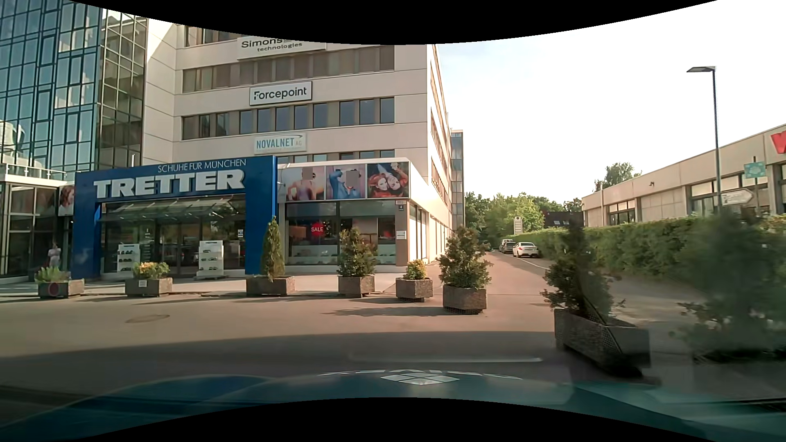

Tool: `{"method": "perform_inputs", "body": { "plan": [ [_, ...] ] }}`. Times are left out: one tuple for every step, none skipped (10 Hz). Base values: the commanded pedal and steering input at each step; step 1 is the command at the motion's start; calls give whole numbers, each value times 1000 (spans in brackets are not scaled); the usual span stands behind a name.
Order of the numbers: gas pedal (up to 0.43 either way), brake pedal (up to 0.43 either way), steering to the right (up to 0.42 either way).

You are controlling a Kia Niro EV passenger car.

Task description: Follow the waypoints while adhering to traffic rules and regulations

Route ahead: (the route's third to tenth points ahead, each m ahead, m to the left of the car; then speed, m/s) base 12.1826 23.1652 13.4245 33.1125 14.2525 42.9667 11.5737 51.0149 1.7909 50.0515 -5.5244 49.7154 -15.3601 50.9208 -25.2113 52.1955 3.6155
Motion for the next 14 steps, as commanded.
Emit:
{"method": "perform_inputs", "body": {
  "plan": [
    [39, 0, -248],
    [39, 0, -280],
    [39, 0, -315],
    [39, 0, -357],
    [39, 0, -392],
    [39, 0, -433],
    [39, 0, -470],
    [39, 0, -512],
    [47, 0, -554],
    [79, 0, -579],
    [79, 0, -607],
    [118, 0, -635],
    [130, 0, -654],
    [130, 0, -660]
  ]
}}
